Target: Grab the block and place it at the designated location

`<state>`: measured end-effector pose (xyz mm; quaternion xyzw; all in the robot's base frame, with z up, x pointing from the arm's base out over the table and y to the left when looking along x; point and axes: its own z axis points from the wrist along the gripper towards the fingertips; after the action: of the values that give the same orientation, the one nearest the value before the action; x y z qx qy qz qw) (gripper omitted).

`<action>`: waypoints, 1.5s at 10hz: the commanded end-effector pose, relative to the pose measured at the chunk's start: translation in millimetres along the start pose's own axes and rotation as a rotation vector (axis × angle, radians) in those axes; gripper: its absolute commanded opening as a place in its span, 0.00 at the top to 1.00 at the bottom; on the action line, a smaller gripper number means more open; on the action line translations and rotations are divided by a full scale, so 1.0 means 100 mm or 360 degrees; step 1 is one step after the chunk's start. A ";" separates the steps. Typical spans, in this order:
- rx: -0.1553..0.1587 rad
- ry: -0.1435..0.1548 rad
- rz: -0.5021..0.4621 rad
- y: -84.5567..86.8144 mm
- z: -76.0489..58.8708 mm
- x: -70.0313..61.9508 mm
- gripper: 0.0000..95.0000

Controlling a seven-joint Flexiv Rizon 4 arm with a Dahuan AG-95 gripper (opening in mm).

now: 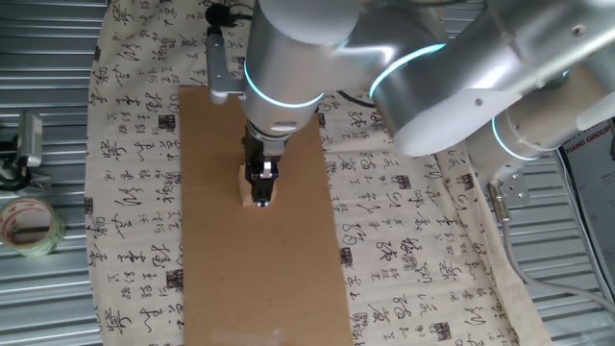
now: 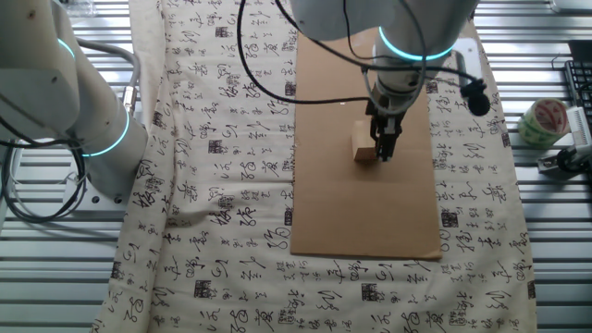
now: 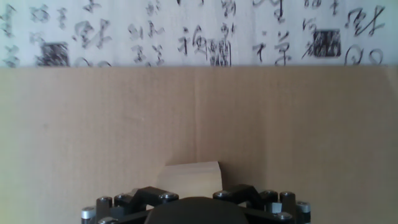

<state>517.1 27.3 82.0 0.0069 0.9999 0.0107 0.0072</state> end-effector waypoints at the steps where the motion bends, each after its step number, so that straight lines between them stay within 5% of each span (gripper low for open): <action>1: 0.0003 -0.0001 -0.0002 0.02 -0.05 -0.01 0.00; 5: 0.0049 -0.0008 0.0006 0.03 -0.18 0.03 0.00; 15: 0.0030 -0.0007 -0.0004 0.05 -0.28 0.06 0.00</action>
<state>511.5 31.7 109.8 0.0054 0.9999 0.0021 0.0101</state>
